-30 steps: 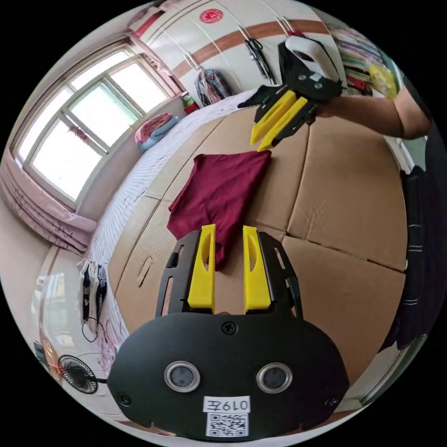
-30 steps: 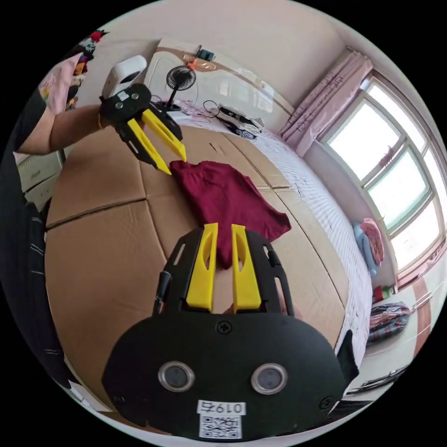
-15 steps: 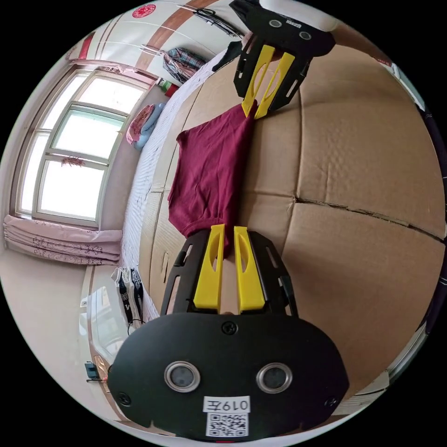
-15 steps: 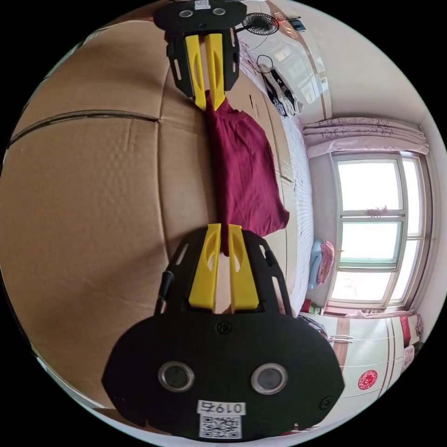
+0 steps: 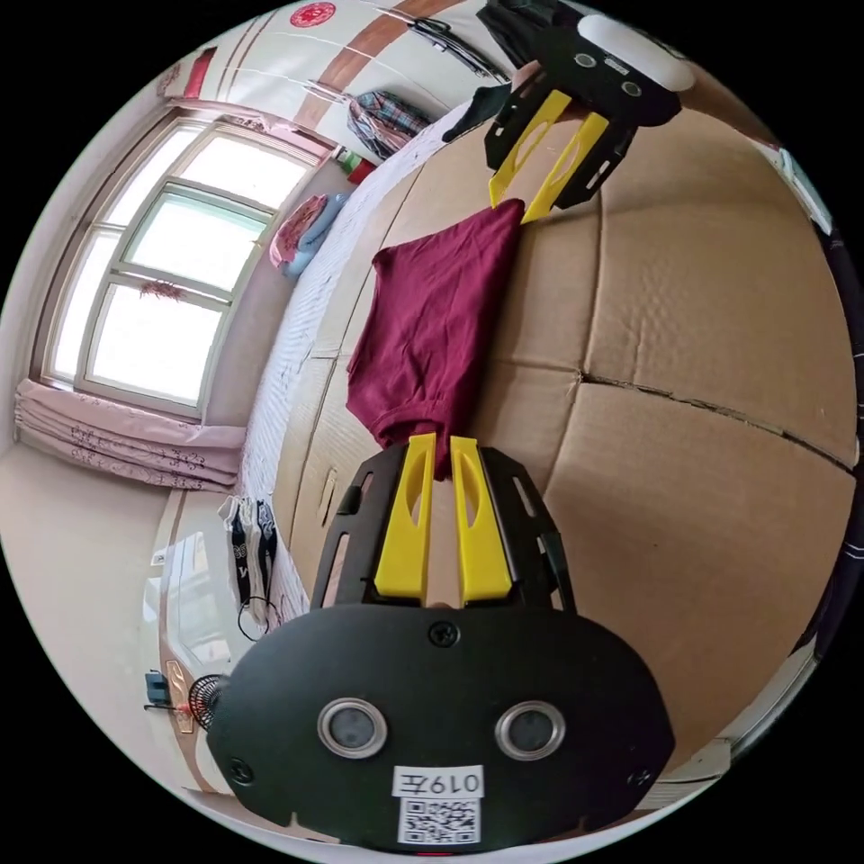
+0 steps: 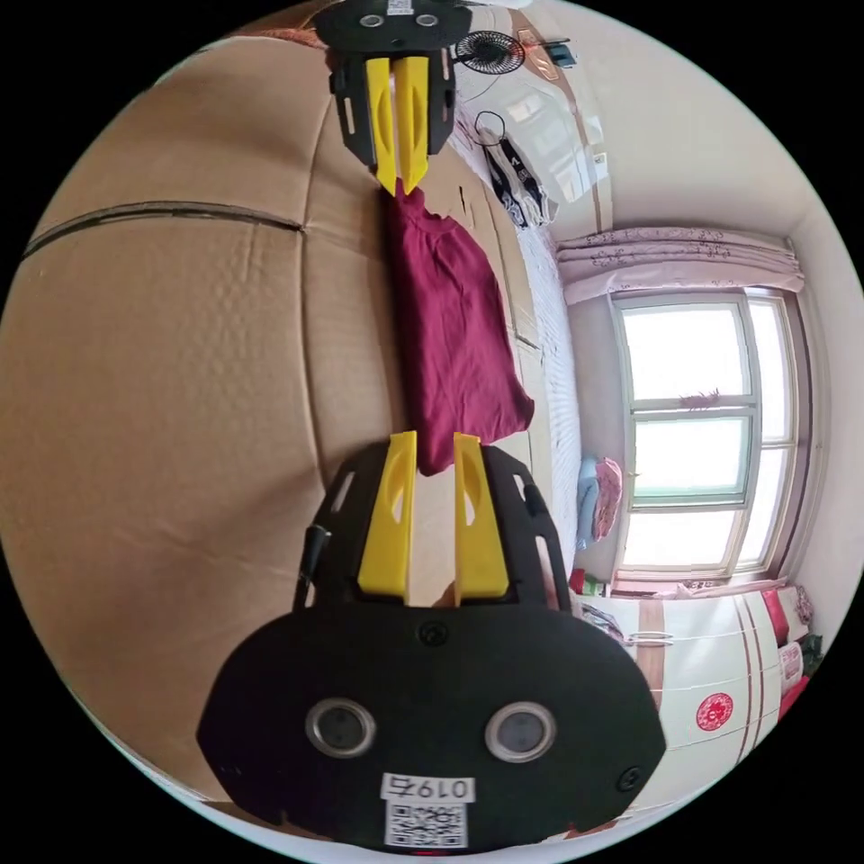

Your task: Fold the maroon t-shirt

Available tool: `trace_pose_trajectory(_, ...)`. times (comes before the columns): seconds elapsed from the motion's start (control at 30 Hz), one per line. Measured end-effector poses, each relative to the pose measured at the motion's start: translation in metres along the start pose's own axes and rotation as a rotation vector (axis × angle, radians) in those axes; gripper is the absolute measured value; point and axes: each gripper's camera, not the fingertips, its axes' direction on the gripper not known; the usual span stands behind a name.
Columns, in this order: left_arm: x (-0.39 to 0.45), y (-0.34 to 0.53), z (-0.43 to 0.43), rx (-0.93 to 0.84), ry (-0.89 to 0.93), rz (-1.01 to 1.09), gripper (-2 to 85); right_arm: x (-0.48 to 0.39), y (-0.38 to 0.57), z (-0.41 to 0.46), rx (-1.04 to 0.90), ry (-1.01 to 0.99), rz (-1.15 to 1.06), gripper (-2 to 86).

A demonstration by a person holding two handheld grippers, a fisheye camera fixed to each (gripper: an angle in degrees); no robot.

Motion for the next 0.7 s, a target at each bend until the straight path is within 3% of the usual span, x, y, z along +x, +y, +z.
trace_pose_trajectory(0.3, -0.016, 0.024, -0.004, -0.033, 0.022, -0.049, 0.8, -0.036, 0.01, -0.005, 0.0, 0.043, 0.027, -0.2)
trace_pose_trajectory(0.5, -0.062, 0.028, -0.008, 0.092, 0.021, -0.293, 1.2, -0.023, 0.011, -0.011, 0.08, -0.018, 0.211, -0.9)
trace_pose_trajectory(0.7, -0.092, 0.039, 0.017, 0.045, 0.125, -0.321, 1.7, -0.015, 0.014, -0.02, 0.088, -0.029, 0.377, -0.7)
